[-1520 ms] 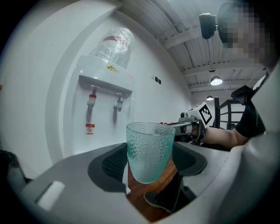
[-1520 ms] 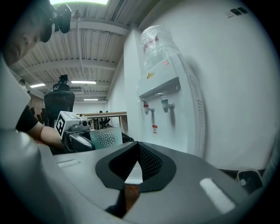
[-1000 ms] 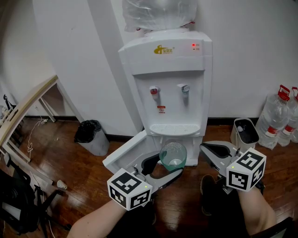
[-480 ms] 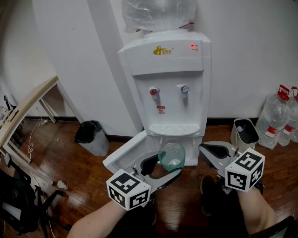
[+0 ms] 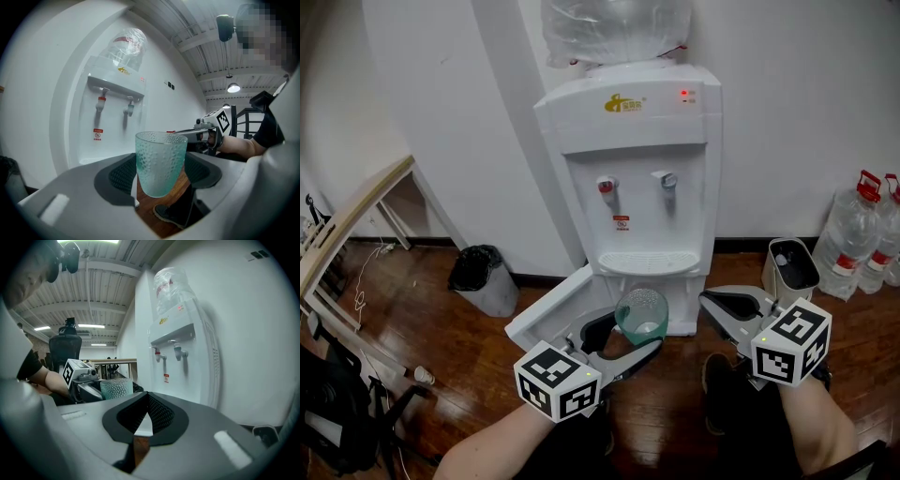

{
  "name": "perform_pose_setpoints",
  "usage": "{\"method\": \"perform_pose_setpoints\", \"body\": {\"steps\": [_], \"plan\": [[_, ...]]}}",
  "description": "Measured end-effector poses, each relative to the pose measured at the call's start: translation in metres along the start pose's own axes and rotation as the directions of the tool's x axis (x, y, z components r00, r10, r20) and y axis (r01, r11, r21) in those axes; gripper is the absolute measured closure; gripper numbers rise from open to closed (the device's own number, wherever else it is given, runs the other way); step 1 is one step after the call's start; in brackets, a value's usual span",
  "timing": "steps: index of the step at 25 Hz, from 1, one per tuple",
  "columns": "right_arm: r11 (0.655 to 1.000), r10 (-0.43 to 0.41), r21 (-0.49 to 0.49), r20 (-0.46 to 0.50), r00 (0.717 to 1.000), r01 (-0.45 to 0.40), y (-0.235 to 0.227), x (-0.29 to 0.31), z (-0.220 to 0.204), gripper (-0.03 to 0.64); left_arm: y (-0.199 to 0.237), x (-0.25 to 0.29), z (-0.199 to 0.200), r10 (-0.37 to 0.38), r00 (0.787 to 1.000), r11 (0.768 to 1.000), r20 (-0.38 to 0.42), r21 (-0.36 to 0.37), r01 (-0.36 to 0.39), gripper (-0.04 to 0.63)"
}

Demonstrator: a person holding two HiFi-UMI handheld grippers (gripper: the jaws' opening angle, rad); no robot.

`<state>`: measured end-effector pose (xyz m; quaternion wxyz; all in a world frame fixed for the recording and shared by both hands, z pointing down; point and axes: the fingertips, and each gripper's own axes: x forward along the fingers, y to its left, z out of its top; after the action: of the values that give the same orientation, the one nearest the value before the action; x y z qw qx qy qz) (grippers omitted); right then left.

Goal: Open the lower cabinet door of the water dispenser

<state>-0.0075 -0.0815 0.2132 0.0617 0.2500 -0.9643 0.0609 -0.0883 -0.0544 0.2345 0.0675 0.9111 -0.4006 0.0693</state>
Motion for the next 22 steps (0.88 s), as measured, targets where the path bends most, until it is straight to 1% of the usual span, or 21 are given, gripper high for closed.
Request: {"method": "perform_pose_setpoints", "body": {"steps": [4, 7, 9, 12, 15, 18, 20, 22], "plan": [[0.999, 0.019, -0.034, -0.007, 1.000, -0.019, 0.001, 0.003, -0.001, 0.615, 0.002, 0.001, -0.001, -0.004, 1.000, 1.000, 0.009, -0.007, 0.005, 0.166], [0.999, 0.027, -0.022, -0.004, 1.000, -0.027, -0.003, 0.002, 0.000, 0.614, 0.004, 0.002, 0.000, 0.008, 1.000, 1.000, 0.015, -0.003, -0.008, 0.166], [0.999, 0.050, -0.018, -0.022, 0.998, -0.051, -0.004, 0.002, -0.003, 0.615, 0.008, 0.006, -0.001, 0.028, 1.000, 1.000, 0.014, 0.009, -0.028, 0.166], [0.997, 0.072, -0.029, -0.051, 0.996, -0.074, -0.008, 0.007, -0.004, 0.615, 0.016, 0.015, -0.011, 0.047, 0.999, 0.999, -0.013, 0.027, -0.047, 0.166], [0.993, 0.083, -0.073, -0.061, 0.995, -0.088, -0.011, 0.012, -0.002, 0.614, 0.015, 0.023, -0.025, 0.034, 0.998, 0.998, -0.044, 0.059, -0.031, 0.166], [0.993, 0.071, -0.095, -0.060, 0.996, -0.077, -0.019, 0.011, -0.006, 0.614, 0.017, 0.030, -0.031, 0.027, 0.999, 0.996, -0.039, 0.087, -0.023, 0.166], [0.995, 0.061, -0.077, -0.050, 0.997, -0.065, -0.029, 0.009, -0.012, 0.614, 0.023, 0.034, -0.035, 0.026, 0.999, 0.997, -0.032, 0.074, -0.023, 0.167], [0.997, 0.054, -0.060, -0.055, 0.997, -0.057, -0.039, 0.009, -0.022, 0.614, 0.031, 0.040, -0.044, 0.027, 0.999, 0.997, -0.042, 0.073, -0.024, 0.167]]}}
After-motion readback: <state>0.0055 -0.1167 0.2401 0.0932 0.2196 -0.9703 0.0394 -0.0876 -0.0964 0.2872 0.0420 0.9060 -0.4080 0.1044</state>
